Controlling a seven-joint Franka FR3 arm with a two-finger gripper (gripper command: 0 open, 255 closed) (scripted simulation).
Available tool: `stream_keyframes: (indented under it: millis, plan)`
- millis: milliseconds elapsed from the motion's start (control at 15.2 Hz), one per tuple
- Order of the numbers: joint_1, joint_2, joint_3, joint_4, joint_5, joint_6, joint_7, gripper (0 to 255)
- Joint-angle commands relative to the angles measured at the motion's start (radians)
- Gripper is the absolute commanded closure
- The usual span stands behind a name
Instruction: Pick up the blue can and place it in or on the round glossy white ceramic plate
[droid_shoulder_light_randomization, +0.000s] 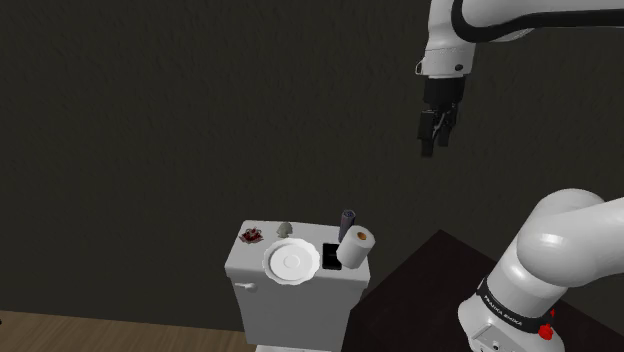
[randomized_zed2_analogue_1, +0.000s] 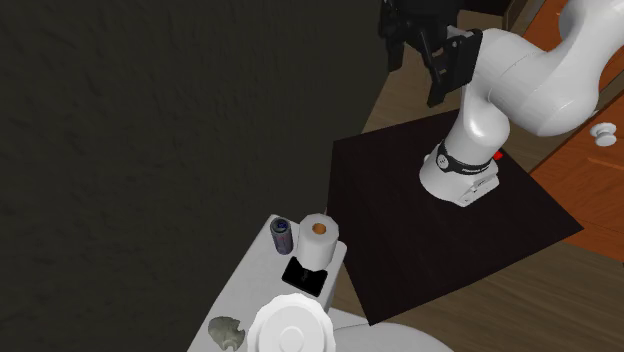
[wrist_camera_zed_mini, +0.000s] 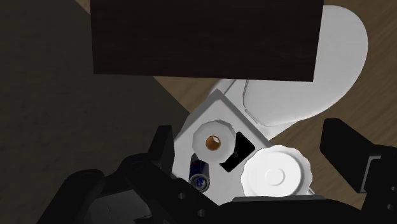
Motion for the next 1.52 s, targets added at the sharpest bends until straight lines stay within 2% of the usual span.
stream_keyframes:
  millis: [0,330,726,1056,1452]
  plan:
    - [0.0,0.0,0.0,0.0,0.0,0.0,0.0,0]
    - [0.002,0.071,-0.011,-0.106,-0.014,0.204,-0.042,0]
    - [0.002,0.218,-0.023,-0.183,-0.027,0.461,-0.09,0]
    - [0.002,0.386,-0.031,-0.202,-0.035,0.675,-0.127,0]
    - [0.004,0.624,-0.039,-0.167,-0.041,0.912,-0.169,0]
